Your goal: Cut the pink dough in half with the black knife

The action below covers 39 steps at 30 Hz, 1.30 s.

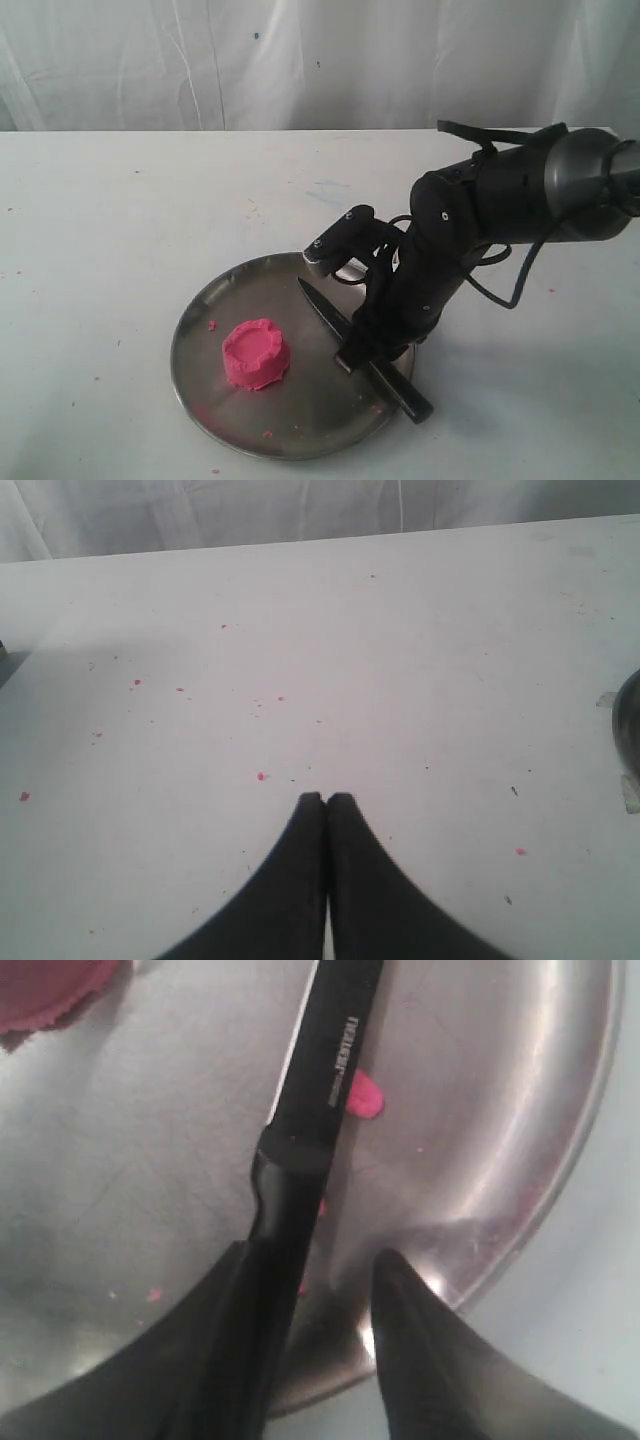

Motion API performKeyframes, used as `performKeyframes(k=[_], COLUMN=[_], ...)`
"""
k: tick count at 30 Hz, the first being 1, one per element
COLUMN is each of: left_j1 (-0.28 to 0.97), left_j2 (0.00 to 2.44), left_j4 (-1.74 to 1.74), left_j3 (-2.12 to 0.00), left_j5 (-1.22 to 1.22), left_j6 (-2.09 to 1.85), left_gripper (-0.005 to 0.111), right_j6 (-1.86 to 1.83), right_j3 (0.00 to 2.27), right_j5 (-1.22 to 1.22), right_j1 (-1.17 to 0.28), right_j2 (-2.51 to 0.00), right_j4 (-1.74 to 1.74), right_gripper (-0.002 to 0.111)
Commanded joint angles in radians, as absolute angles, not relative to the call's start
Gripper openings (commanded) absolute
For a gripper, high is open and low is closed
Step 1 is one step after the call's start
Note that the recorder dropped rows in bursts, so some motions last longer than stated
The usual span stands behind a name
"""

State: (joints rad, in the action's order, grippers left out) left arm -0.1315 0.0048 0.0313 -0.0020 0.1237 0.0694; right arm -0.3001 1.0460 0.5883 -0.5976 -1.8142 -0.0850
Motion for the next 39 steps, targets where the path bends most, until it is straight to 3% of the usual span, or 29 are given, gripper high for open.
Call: performKeyframes(k=[1,18,28,39], left_j1=[-0.127,-0.127,-0.127,-0.127], left_j2=[0.000,0.000,0.000,0.000], left_j4=[0.029,0.029,0.029,0.029], left_j3=[0.000,0.000,0.000,0.000], left_j5=[0.122,0.122,0.122,0.122], left_j6=[0.070,0.070,0.070,0.070], left_gripper=[0.000,0.000,0.000,0.000], right_j6=[-0.310,-0.310,-0.310,-0.273], right_j3=[1.050,1.049,1.049,1.074], right_j5=[0.573,0.582,0.669,0.792], right_j1=[-0.598,-0.598,-0.598,-0.598], right_j2=[-1.836,-1.843,-1.843,-1.826], right_j4=[-0.140,-0.142,-0.140,-0.138], right_gripper=[0.037,0.036,0.010,0.009])
